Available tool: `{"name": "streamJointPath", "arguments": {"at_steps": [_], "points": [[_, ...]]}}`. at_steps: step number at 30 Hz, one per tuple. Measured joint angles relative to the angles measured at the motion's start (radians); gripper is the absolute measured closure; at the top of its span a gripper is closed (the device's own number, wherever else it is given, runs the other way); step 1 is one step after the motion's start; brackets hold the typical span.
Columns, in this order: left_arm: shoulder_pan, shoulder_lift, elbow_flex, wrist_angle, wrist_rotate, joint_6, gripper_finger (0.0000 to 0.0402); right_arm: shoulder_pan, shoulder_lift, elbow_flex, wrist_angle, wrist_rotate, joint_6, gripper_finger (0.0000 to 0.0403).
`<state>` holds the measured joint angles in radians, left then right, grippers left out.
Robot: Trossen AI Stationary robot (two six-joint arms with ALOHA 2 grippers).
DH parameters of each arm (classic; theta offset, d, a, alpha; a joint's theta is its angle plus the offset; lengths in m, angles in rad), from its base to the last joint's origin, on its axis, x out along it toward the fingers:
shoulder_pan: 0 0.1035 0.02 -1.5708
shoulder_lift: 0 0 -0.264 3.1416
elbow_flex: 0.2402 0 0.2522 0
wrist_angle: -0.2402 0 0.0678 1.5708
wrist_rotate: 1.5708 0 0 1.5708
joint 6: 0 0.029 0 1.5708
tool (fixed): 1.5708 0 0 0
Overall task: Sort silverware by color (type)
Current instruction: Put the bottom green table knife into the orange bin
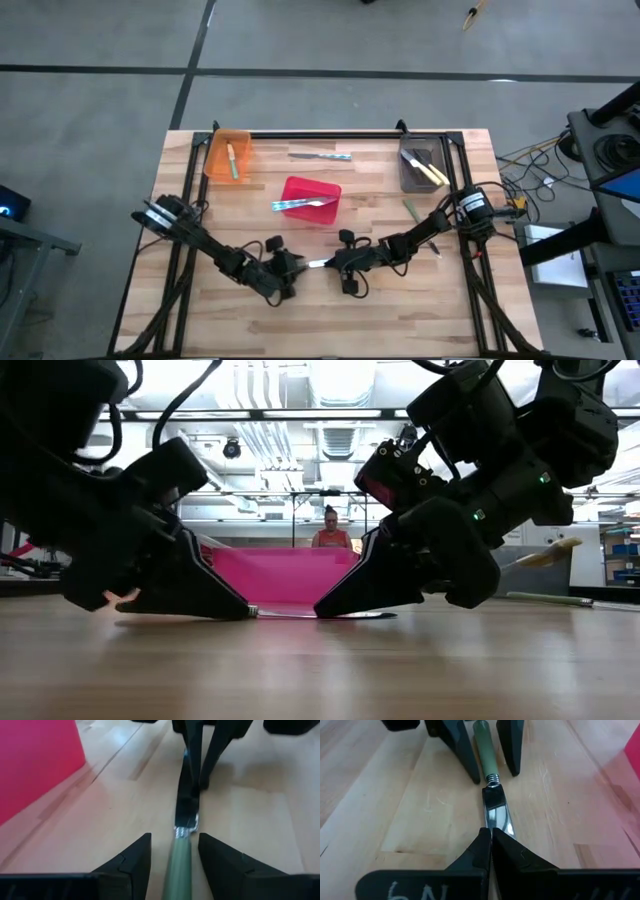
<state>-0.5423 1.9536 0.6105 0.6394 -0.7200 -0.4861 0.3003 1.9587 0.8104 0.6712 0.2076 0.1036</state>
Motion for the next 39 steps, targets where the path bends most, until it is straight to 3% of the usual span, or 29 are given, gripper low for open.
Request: {"name": "streamJointPath", "arguments": {"at_steps": [5,12,24,31,39], "points": [[-0.002,0.072,0.001,0.094,-0.016,-0.038,0.0269,0.000,0.000,0.000,0.000,-0.006,0.001,0.0394],[-0.012,0.076,-0.021,0.088,0.012,-0.094,0.0374,-0.004,0.000,0.000,0.000,0.000,0.000,0.0394],[-0.019,-0.015,-0.047,0.058,0.044,-0.108,0.0374,-0.013,-0.095,-0.004,-0.064,-0.012,-0.026,0.0394],[-0.026,-0.118,-0.064,-0.036,0.043,-0.107,0.0400,-0.013,-0.180,-0.005,-0.104,-0.005,-0.063,0.0394],[-0.034,-0.237,-0.067,-0.160,0.006,-0.140,0.0396,-0.013,-0.287,-0.005,-0.155,0.003,-0.103,0.0394]]}}
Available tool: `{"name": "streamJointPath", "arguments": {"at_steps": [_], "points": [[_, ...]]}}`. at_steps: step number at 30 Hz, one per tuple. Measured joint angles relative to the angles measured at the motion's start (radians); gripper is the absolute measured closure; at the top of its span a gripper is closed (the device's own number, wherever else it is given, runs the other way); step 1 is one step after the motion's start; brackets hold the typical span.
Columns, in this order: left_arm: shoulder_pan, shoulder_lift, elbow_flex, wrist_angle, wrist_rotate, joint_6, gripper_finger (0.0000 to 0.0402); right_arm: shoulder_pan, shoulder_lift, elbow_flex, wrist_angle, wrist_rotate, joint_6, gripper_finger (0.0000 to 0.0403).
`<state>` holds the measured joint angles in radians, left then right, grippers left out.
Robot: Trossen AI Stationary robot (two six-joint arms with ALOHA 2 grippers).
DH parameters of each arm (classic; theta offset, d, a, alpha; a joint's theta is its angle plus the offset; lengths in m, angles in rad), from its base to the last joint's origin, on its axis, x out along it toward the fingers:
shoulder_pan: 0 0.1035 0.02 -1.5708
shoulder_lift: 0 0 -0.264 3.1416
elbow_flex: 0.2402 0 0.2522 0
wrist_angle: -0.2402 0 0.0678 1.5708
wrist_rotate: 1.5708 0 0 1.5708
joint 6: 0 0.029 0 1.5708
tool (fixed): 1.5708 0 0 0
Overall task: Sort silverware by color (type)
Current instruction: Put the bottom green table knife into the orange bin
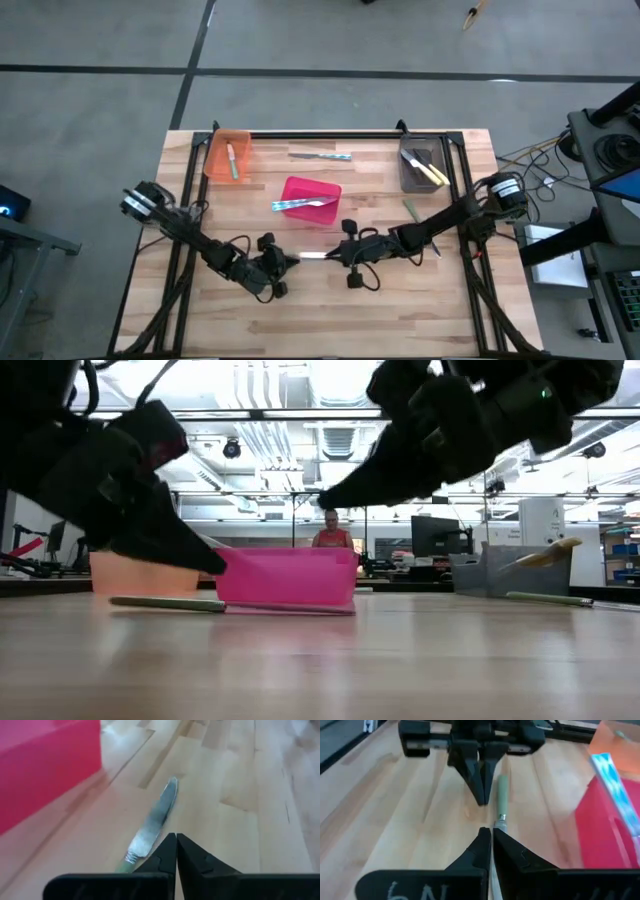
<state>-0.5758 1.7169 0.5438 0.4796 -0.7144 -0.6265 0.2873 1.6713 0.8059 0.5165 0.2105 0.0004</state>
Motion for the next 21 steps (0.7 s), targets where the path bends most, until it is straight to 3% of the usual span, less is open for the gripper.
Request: {"name": "streamJointPath", "arguments": {"at_steps": [6,9,13,21], "points": [[-0.004,-0.126,0.002,-0.187,-0.003,-0.024,0.0399,-0.002,-0.080,0.000,-0.042,0.001,-0.024,0.0394],[-0.006,-0.176,0.002,-0.227,0.031,0.043,0.0400,-0.006,-0.108,-0.001,-0.068,0.001,-0.035,0.0394],[-0.005,-0.215,0.002,-0.262,0.051,0.135,0.0400,-0.007,-0.110,-0.002,-0.068,0.001,-0.042,0.0394],[0.035,-0.222,-0.004,-0.363,0.066,0.157,0.0401,-0.010,-0.048,-0.001,-0.057,0.001,-0.011,0.0394]]}}
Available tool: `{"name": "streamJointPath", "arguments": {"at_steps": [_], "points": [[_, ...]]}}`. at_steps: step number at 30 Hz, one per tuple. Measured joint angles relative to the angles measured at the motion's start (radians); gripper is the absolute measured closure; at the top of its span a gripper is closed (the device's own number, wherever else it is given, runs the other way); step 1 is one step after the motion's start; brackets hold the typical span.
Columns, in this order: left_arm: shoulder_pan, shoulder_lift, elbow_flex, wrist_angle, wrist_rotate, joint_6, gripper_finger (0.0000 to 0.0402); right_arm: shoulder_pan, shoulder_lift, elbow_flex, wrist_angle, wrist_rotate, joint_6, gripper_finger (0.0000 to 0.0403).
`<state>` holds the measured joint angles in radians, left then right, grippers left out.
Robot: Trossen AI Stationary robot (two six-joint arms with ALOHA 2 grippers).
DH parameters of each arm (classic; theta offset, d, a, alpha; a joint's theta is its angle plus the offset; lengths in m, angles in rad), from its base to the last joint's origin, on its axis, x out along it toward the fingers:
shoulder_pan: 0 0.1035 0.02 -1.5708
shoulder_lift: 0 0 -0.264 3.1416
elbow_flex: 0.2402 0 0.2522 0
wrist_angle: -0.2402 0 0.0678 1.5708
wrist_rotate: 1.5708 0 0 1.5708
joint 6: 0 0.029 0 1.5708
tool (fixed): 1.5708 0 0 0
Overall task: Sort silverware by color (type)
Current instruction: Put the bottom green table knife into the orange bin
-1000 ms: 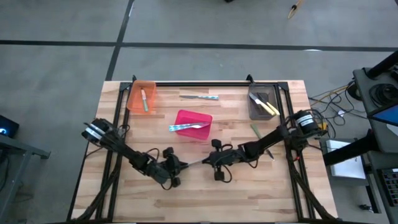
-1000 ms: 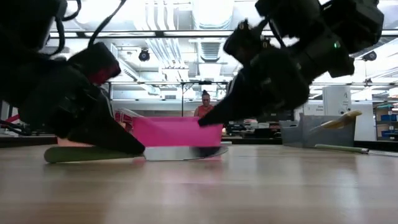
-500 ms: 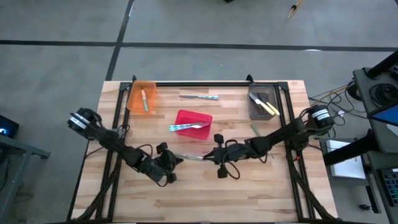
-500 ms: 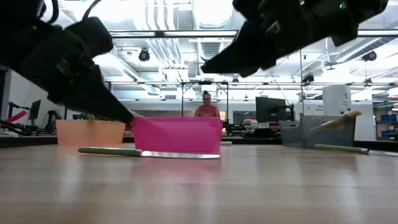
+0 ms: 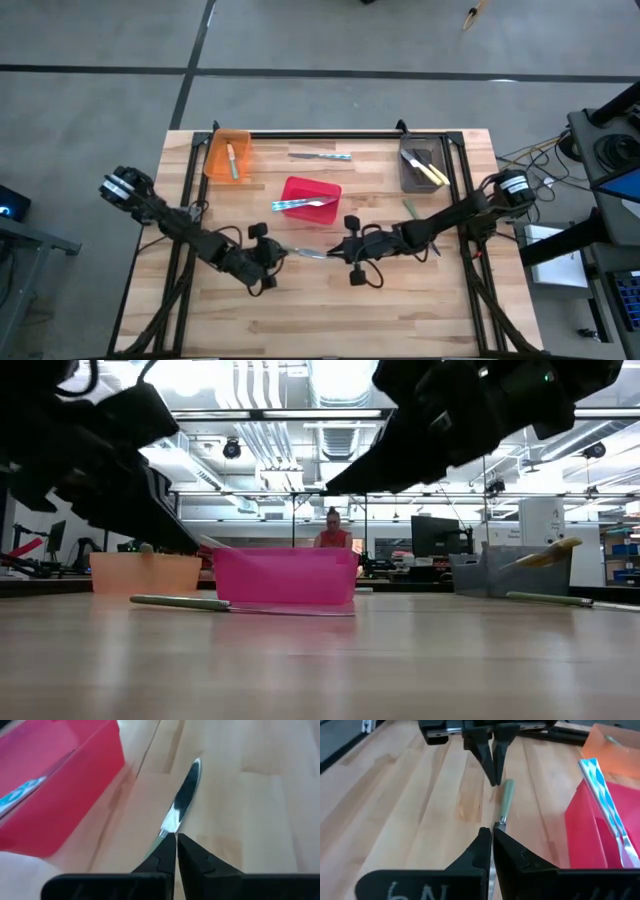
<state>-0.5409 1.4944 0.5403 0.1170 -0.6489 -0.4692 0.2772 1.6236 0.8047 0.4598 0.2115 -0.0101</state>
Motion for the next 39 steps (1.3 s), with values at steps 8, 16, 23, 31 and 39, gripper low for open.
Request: {"name": "streamJointPath", "arguments": {"at_steps": [8,16,23,31,39], "points": [[0.057,0.004,-0.021,0.066,0.061,0.054,0.0355,-0.015,0.031,0.008,0.010,-0.001,0.010,0.0394],[0.093,0.030,-0.128,0.319,0.079,0.144,0.0265,-0.016,0.031,0.008,0.009,-0.001,-0.017,0.0394],[0.119,0.117,-0.216,0.571,0.099,0.193,0.0272,-0.016,0.031,0.008,0.010,-0.001,-0.035,0.0394],[0.150,0.288,-0.177,0.652,0.162,0.195,0.0292,-0.027,0.031,0.007,0.010,-0.002,-0.036,0.0394],[0.148,0.352,-0.173,0.684,0.175,0.149,0.0320,-0.034,0.031,0.007,0.008,-0.008,-0.028,0.0394]]}}
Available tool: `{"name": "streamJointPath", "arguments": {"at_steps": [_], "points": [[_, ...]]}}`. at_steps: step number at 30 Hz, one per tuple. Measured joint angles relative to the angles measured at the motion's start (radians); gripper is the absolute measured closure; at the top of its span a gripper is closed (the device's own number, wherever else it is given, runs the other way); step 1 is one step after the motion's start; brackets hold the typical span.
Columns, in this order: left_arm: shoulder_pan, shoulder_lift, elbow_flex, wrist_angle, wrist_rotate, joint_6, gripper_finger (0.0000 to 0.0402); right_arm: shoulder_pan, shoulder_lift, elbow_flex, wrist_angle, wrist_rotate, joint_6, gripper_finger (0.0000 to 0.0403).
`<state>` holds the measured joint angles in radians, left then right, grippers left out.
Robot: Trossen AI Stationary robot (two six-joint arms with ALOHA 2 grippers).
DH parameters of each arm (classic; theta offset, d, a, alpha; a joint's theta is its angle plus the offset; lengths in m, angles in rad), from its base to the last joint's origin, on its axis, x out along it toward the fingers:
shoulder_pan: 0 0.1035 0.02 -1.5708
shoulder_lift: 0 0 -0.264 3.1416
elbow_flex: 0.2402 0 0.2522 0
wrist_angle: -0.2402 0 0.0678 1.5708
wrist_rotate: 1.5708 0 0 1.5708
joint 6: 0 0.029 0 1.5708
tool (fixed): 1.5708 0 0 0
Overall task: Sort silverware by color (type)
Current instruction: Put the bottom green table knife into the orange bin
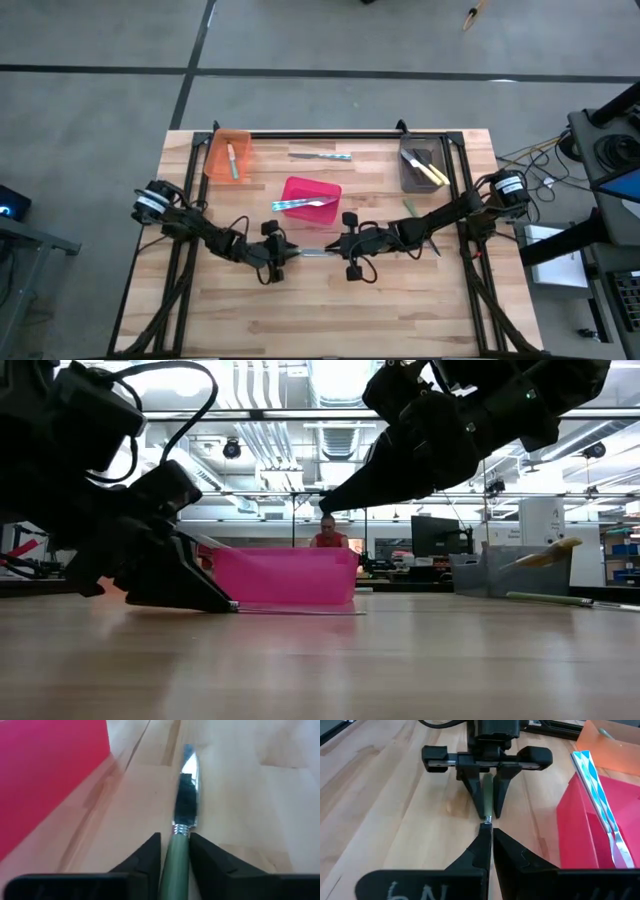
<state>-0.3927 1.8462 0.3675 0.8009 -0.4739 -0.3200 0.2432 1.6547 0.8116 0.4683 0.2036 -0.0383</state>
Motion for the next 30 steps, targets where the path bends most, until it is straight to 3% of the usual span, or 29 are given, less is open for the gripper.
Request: {"name": "streamJointPath", "arguments": {"at_steps": [3,10,17,24,30], "points": [[-0.001,0.000,-0.005,0.000,0.008,-0.021,0.0368,0.000,0.000,0.000,0.000,-0.002,0.000,0.0394],[-0.014,-0.015,-0.003,-0.006,0.005,-0.057,0.0369,0.000,0.000,0.000,-0.001,-0.002,-0.006,0.0394],[-0.047,-0.114,-0.004,-0.041,0.039,-0.135,0.0369,0.000,0.000,0.000,-0.006,-0.002,-0.018,0.0394],[-0.101,-0.241,-0.002,-0.050,-0.067,-0.209,0.0369,0.000,-0.003,0.000,-0.012,-0.002,-0.026,0.0394],[-0.146,-0.342,0.030,-0.154,-0.128,-0.251,0.0369,0.000,-0.025,0.000,-0.023,-0.002,-0.036,0.0394]]}}
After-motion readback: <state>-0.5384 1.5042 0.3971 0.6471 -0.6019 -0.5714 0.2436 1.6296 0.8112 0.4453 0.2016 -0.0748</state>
